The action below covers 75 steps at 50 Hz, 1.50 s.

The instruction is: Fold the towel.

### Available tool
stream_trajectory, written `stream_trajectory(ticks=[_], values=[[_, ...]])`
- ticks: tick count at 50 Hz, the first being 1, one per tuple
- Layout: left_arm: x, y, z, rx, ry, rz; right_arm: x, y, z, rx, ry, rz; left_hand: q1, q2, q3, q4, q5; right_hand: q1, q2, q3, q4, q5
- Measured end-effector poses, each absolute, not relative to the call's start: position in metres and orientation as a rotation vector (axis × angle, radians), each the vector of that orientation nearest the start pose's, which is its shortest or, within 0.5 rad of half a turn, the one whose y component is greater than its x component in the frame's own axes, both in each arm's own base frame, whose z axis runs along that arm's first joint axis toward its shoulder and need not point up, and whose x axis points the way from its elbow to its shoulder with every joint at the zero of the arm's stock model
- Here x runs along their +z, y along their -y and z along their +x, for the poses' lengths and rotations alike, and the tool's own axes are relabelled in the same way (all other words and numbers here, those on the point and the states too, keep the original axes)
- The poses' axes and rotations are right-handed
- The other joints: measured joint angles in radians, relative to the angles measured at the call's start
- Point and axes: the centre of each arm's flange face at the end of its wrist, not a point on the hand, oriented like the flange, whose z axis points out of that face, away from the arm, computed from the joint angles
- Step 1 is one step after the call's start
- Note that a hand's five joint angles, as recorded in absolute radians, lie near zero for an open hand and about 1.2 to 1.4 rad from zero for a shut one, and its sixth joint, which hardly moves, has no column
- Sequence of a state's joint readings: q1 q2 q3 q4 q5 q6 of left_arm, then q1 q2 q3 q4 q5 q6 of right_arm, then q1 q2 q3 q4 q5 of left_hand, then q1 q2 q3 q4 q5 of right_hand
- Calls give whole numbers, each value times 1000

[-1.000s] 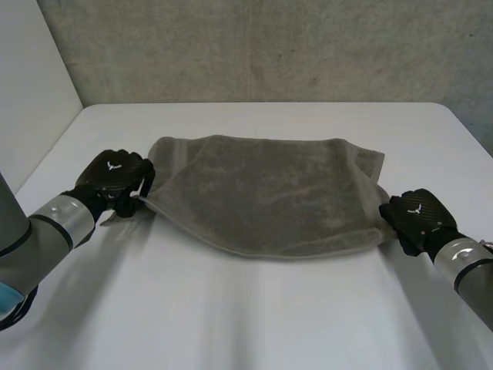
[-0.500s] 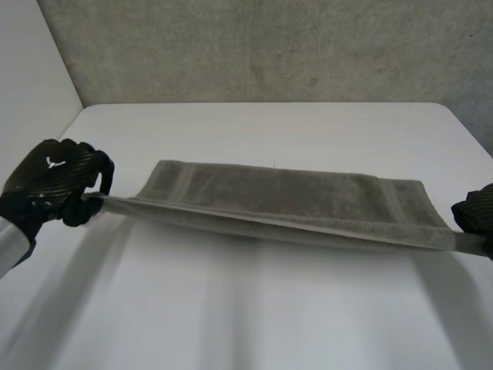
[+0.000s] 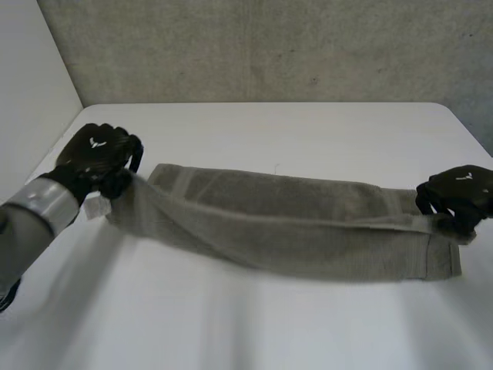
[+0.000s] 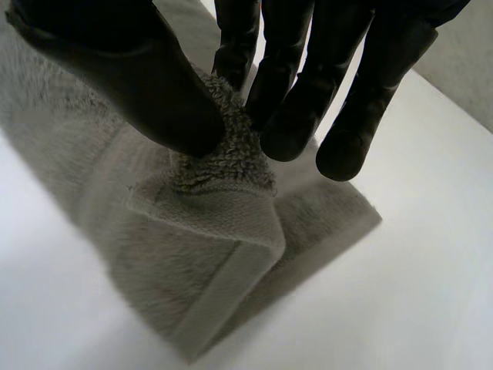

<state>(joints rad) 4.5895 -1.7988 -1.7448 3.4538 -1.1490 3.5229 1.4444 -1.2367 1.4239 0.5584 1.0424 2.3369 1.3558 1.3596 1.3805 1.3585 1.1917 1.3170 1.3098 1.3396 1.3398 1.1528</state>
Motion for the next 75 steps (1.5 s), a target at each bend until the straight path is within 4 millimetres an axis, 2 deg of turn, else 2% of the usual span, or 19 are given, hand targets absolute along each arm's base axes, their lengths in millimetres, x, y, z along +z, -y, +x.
stream_trajectory(ticks=[8,13,19,21,23,26,27,28,30,31,32,34,37,42,48,53,60,70,75], values=[[188,371,-237,-2181,-2174,974,199,361,150,-1464,-2518,-1144,0,3,1,0,0,2,0,0,0,0],[172,398,-258,-2188,-2170,994,190,382,160,-1544,-2504,-1086,0,3,1,0,0,2,0,0,0,0],[154,419,-272,-2186,-2163,994,183,395,170,-1609,-2498,-1065,0,3,2,0,0,2,0,0,0,0],[148,424,-275,-2181,-2164,990,180,398,174,-1621,-2504,-1068,0,3,2,0,0,-136,-140,-141,-145,-147],[140,430,-278,-2173,-2168,982,176,402,177,-1631,-2518,-1070,-1,1,0,0,0,-529,-538,-537,-539,-549],[133,434,-281,-2157,-2177,971,172,406,180,-1646,-2542,-1069,-252,-246,-267,-258,-253,-975,-991,-984,-987,-1013],[131,434,-281,-2151,-2181,967,171,408,181,-1654,-2550,-1067,-311,-302,-322,-309,-306,-1032,-1046,-1060,-1064,-1084],[131,434,-282,-2147,-2183,964,171,409,181,-1659,-2552,-1066,-358,-362,-383,-370,-368,-1049,-1059,-1078,-1079,-1092],[131,433,-283,-2132,-2192,954,174,412,181,-1692,-2555,-1060,-736,-737,-766,-765,-752,-1072,-1064,-1093,-1087,-1092],[131,433,-283,-2130,-2193,952,176,412,181,-1706,-2554,-1058,-815,-814,-845,-829,-814,-1075,-1064,-1093,-1087,-1092],[133,432,-283,-2125,-2197,947,179,413,181,-1727,-2550,-1053,-971,-968,-1002,-1002,-993,-1077,-1064,-1093,-1087,-1093],[137,428,-284,-2116,-2205,943,187,414,181,-1767,-2537,-1040,-1089,-1093,-1118,-1103,-1114,-1080,-1064,-1093,-1087,-1092],[146,422,-284,-2108,-2218,942,205,411,181,-1835,-2504,-1010,-1101,-1113,-1134,-1112,-1124,-1080,-1064,-1093,-1087,-1092],[164,405,-279,-2094,-2242,946,238,391,179,-1913,-2440,-966,-1101,-1113,-1135,-1112,-1124,-1080,-1064,-1093,-1087,-1092],[182,384,-271,-2094,-2254,940,247,354,176,-1869,-2449,-966,-1101,-1113,-1135,-1112,-1124,-1080,-1064,-1093,-1090,-1092],[189,366,-263,-2087,-2266,940,235,319,173,-1799,-2481,-991,-1101,-1113,-1135,-1112,-1124,-1084,-1064,-1093,-1090,-1093],[188,340,-258,-2091,-2293,996,193,284,169,-1718,-2503,-1085,-1101,-1113,-1135,-1112,-1124,-1084,-1064,-1093,-1090,-1092],[184,321,-257,-2105,-2308,1049,145,288,157,-1747,-2498,-1122,-1101,-1113,-1135,-1112,-1124,-1060,-1056,-1087,-1082,-1081],[182,319,-256,-2107,-2311,1046,127,295,154,-1738,-2516,-1121,-1101,-1113,-1135,-1112,-1124,-952,-945,-975,-972,-946]])
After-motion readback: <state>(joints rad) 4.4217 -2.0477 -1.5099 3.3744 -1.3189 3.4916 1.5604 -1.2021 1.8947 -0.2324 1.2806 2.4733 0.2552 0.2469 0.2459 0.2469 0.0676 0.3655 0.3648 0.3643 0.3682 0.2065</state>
